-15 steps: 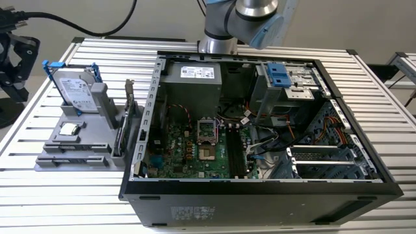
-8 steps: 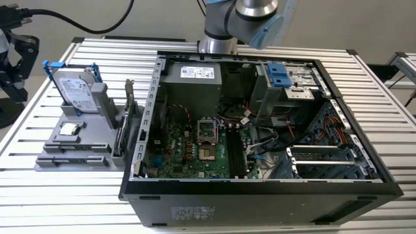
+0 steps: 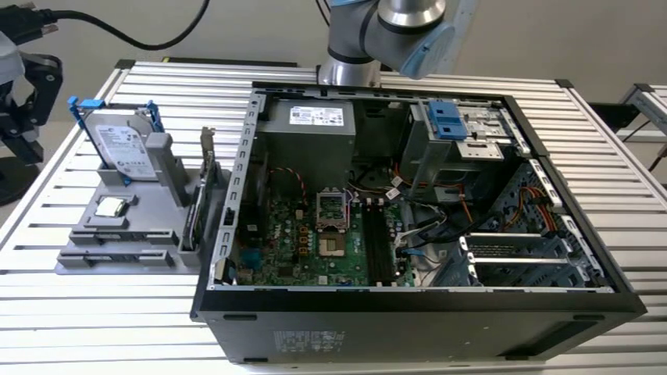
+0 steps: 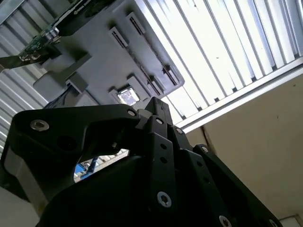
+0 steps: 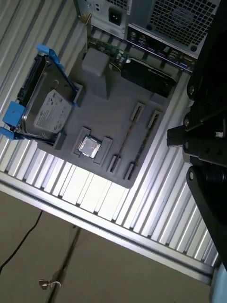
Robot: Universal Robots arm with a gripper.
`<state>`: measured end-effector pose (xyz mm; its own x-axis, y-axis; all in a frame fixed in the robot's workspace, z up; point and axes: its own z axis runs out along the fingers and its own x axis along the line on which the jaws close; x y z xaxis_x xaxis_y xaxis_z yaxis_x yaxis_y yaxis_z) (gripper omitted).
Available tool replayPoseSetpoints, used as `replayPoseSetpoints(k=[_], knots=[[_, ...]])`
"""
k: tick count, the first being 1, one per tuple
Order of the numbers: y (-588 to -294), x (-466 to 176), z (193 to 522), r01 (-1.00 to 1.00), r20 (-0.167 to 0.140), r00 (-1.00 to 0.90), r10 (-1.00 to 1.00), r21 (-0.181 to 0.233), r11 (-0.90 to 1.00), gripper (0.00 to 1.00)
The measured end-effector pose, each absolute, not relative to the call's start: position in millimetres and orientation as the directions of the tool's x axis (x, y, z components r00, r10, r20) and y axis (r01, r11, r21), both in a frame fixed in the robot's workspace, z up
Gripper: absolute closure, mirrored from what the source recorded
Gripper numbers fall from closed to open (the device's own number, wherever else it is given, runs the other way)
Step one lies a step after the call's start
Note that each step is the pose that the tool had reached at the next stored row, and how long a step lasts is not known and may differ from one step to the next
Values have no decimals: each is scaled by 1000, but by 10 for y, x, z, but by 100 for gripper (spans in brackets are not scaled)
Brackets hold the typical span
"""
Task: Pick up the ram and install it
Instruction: 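Pick up the ram and move it above insertion slot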
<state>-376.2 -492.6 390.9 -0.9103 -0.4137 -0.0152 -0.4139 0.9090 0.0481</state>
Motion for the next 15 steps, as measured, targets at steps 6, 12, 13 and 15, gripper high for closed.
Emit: replayPoseSetpoints(k=[6,12,13,15], knots=[[-4926,-3764,3910,-463,-15,-886,-463,48,885,100],[-4926,-3765,3909,-505,-15,-863,-505,48,862,100],[-4926,-3764,3909,-513,-15,-859,-513,48,857,100],[-4926,-3764,3909,-528,-15,-849,-528,48,848,100]])
